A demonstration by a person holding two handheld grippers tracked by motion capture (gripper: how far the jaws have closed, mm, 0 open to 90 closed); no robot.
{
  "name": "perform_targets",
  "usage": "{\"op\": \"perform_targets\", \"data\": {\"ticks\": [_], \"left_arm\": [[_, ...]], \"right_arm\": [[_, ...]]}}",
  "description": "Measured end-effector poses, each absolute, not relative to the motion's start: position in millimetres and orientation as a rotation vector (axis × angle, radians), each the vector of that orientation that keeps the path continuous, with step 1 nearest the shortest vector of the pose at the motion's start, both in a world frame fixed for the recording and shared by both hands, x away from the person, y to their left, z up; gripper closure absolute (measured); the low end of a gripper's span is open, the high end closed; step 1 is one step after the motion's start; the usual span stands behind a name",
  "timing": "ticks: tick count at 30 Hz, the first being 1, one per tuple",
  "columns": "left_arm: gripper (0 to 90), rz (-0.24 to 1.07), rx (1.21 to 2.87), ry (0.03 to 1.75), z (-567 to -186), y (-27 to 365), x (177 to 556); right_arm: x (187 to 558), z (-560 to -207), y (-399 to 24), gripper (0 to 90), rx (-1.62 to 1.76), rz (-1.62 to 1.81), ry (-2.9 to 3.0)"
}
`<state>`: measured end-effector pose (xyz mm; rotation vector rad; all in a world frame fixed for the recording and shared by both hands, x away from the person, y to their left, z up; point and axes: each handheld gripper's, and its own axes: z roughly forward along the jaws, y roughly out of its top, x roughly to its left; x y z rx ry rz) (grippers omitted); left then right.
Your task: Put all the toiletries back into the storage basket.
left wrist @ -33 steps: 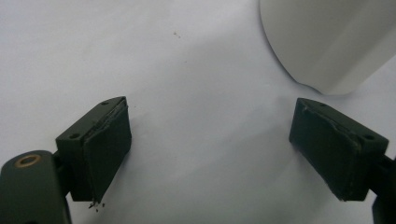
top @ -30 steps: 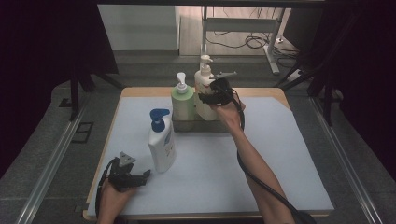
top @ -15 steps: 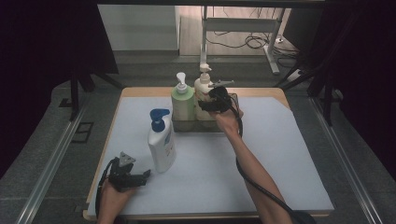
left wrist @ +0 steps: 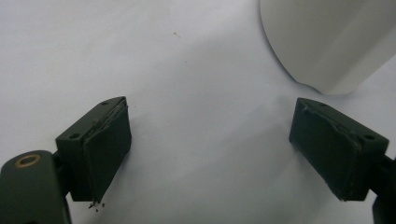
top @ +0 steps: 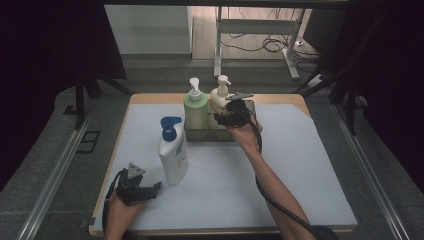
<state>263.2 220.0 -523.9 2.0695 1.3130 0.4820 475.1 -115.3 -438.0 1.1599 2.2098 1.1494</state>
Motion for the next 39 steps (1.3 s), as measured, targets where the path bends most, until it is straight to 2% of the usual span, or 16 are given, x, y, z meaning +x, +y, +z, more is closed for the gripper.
{"op": "perform_targets", "data": {"ticks": [14, 24, 30, 39], "left_arm": [[12.8, 0.483, 2.07, 1.312, -523.9, 220.0, 263.2], [12.8, 0.483, 2.07, 1.312, -523.9, 220.0, 263.2], [12.8, 0.483, 2.071, 1.312, -523.9, 220.0, 263.2], [12.8, 0.483, 2.071, 1.312, -523.9, 219.9, 263.1]], "right_arm": [[470.1, -442.7, -121.5, 31.9, 1.137, 1.15, 2.258], [461.4, -439.0, -129.9, 33.0, 1.101, 1.138, 2.285], [451.3, -435.5, -140.8, 37.6, 1.08, 1.122, 2.302], [438.5, -437.3, -158.5, 53.0, 1.076, 1.111, 2.336]]}}
